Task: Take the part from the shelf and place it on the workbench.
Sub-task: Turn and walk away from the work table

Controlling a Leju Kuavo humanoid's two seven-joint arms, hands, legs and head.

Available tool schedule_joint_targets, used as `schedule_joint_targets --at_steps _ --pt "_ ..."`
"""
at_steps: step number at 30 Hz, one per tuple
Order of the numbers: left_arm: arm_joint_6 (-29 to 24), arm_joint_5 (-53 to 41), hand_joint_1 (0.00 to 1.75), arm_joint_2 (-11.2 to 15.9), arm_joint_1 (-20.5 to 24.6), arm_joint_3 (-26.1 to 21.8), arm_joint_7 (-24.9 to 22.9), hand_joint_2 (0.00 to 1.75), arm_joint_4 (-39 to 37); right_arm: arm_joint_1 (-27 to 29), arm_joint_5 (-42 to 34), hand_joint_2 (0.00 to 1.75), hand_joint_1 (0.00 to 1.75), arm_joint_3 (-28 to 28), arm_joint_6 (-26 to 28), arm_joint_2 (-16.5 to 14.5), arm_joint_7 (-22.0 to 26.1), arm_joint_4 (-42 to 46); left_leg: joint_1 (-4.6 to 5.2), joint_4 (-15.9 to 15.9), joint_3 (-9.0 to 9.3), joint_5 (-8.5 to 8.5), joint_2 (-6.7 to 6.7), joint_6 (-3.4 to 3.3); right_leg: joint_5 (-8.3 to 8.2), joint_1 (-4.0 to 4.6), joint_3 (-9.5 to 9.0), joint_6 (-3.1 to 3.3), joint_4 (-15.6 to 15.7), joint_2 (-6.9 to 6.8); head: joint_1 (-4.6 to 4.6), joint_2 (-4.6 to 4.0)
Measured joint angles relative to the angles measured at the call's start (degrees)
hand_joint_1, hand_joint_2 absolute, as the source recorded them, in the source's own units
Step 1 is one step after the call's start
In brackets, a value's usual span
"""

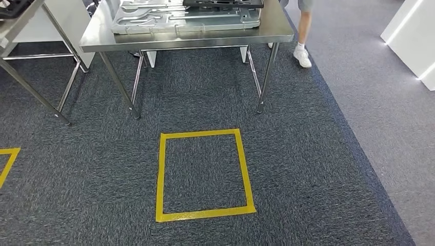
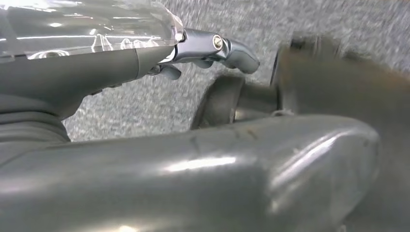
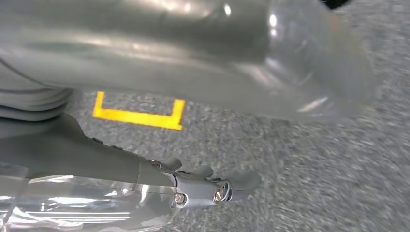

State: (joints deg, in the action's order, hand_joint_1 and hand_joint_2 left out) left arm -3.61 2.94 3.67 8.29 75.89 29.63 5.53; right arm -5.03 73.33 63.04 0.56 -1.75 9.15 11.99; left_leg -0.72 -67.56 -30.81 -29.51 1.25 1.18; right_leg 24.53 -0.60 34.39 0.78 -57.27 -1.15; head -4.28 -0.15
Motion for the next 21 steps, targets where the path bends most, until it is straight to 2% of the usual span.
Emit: schedule_joint_targets --at_steps 1,2,3,5,6,7,8,9,10,11,12,13,14,15,16,17,18,21 --pt "-0.03 -0.01 0.00 0.00 0.24 0.00 0.03 0.00 0.00 0.08 0.10 0.00 0.00 -0.04 0.07 -0.01 -0.03 0.00 0.07 5.08 3.72 -0.53 0.37 -0.13 -0.46 0.04 0.67 -0.31 -0.37 -0.15 0.00 0.00" --pt "-0.07 -0.01 0.00 0.01 0.48 0.00 0.09 0.00 0.00 0.14 0.17 0.00 0.00 -0.09 0.19 -0.01 -0.10 0.00 0.21 9.17 6.45 -1.59 0.68 -0.38 -0.94 0.09 1.11 -0.70 -0.62 -0.32 0.00 0.00" --pt "-0.10 0.02 0.00 0.01 0.65 0.00 0.18 0.00 0.00 0.17 0.14 0.00 0.00 -0.12 0.33 -0.02 -0.22 0.00 0.40 11.89 8.03 -2.53 0.76 -0.74 -1.42 0.07 1.37 -1.16 -0.73 -0.46 0.01 0.00" --pt "-0.15 0.05 0.00 0.02 0.51 0.00 0.33 0.00 0.00 0.13 -0.16 0.00 0.00 -0.14 0.60 -0.02 -0.59 0.00 0.58 13.13 7.70 -2.48 0.51 -1.78 -2.11 -0.18 1.71 -2.06 -0.76 -0.71 0.02 0.00" --pt "-0.16 -0.01 0.00 0.01 0.35 0.01 0.37 0.00 0.00 0.15 -0.30 0.00 0.00 -0.14 0.69 -0.01 -0.74 0.00 0.61 13.19 7.29 -1.96 0.51 -2.31 -1.34 -0.34 1.98 -2.42 -1.23 -0.48 0.02 0.00" --pt "-0.17 -0.24 0.00 0.02 0.21 0.02 0.37 0.00 0.00 0.22 -0.39 0.00 0.00 -0.14 0.75 -0.02 -0.85 0.00 0.60 13.27 6.81 -1.37 0.54 -2.80 0.52 -0.45 2.40 -2.70 -2.51 -0.15 0.02 0.00" --pt "-0.17 -0.53 0.00 0.04 0.15 0.02 0.36 0.00 0.00 0.34 -0.42 0.00 0.00 -0.14 0.79 -0.02 -0.92 -0.02 0.63 13.28 6.24 -0.76 0.56 -3.17 3.27 -0.55 3.09 -2.90 -4.88 0.23 0.02 0.00" --pt "-0.17 -0.82 0.00 0.07 0.11 0.03 0.34 0.00 0.00 0.44 -0.43 0.00 0.00 -0.14 0.80 -0.03 -0.98 -0.03 0.75 13.23 5.56 -0.20 0.54 -3.41 6.34 -0.56 4.00 -3.02 -8.24 0.49 0.02 0.00" --pt "-0.17 -1.05 0.00 0.10 0.06 0.03 0.32 0.00 0.00 0.54 -0.44 0.00 0.00 -0.14 0.80 -0.04 -1.04 -0.05 0.89 13.16 4.84 0.34 0.51 -3.54 8.59 -0.56 4.88 -3.10 -12.00 0.61 0.02 0.00" --pt "-0.17 -1.13 0.00 0.11 0.01 0.03 0.29 0.00 0.00 0.58 -0.44 0.00 0.00 -0.14 0.80 -0.04 -1.07 -0.07 1.04 13.02 4.08 0.82 0.48 -3.59 9.49 -0.54 5.42 -3.13 -15.16 0.66 0.02 0.00" --pt "-0.17 -1.14 0.00 0.11 -0.06 0.04 0.27 0.00 0.00 0.59 -0.44 0.00 0.00 -0.14 0.79 -0.04 -1.08 -0.08 1.16 12.81 3.38 1.23 0.45 -3.58 9.02 -0.49 5.20 -3.08 -16.78 0.68 0.02 0.00" --pt "-0.19 -1.15 0.00 0.11 -0.12 0.04 0.22 0.00 0.00 0.59 -0.46 0.00 0.00 -0.14 0.76 -0.04 -1.08 -0.08 1.22 12.53 2.76 1.53 0.44 -3.52 7.60 -0.41 3.95 -2.94 -16.25 0.70 0.02 0.00" --pt "-0.22 -1.16 0.00 0.11 -0.14 0.04 0.14 0.00 0.00 0.61 -0.48 0.00 0.00 -0.14 0.70 -0.04 -1.08 -0.08 1.24 12.22 2.27 1.73 0.42 -3.44 5.94 -0.28 1.64 -2.68 -13.53 0.72 0.02 0.00" --pt "-0.26 -1.16 0.00 0.09 -0.14 0.04 0.05 0.00 0.01 0.60 -0.49 0.00 0.00 -0.14 0.64 -0.03 -1.08 -0.08 1.24 11.91 1.90 1.87 0.42 -3.33 4.89 -0.11 -1.35 -2.27 -9.35 0.74 0.02 0.00" --pt "-0.31 -1.16 0.00 0.08 -0.12 0.04 -0.04 0.00 0.01 0.59 -0.51 0.00 0.00 -0.14 0.58 -0.02 -1.08 -0.08 1.31 11.58 1.56 1.96 0.43 -3.17 4.54 0.07 -4.14 -1.86 -5.09 0.73 0.02 0.00" --pt "-0.36 -1.16 0.00 0.08 -0.08 0.04 -0.13 0.00 0.02 0.57 -0.51 0.00 0.00 -0.14 0.54 -0.01 -1.08 -0.08 1.37 11.32 1.30 2.09 0.46 -2.95 4.69 0.25 -6.11 -1.48 -1.82 0.71 0.02 0.00" --pt "-0.38 -1.16 0.00 0.07 -0.05 0.04 -0.19 0.00 0.02 0.53 -0.52 0.00 0.00 -0.14 0.53 0.01 -1.08 -0.08 1.43 11.15 1.05 2.25 0.49 -2.67 5.11 0.37 -7.12 -1.13 0.12 0.68 0.02 0.00" --pt "-0.42 -1.16 0.00 0.13 -0.03 0.05 -0.27 0.00 0.02 0.54 -0.54 0.00 0.00 -0.14 0.47 -0.05 -1.11 -0.09 1.51 10.64 0.44 2.24 0.32 -1.67 4.83 0.08 -7.05 -0.20 1.48 0.55 0.02 0.00"
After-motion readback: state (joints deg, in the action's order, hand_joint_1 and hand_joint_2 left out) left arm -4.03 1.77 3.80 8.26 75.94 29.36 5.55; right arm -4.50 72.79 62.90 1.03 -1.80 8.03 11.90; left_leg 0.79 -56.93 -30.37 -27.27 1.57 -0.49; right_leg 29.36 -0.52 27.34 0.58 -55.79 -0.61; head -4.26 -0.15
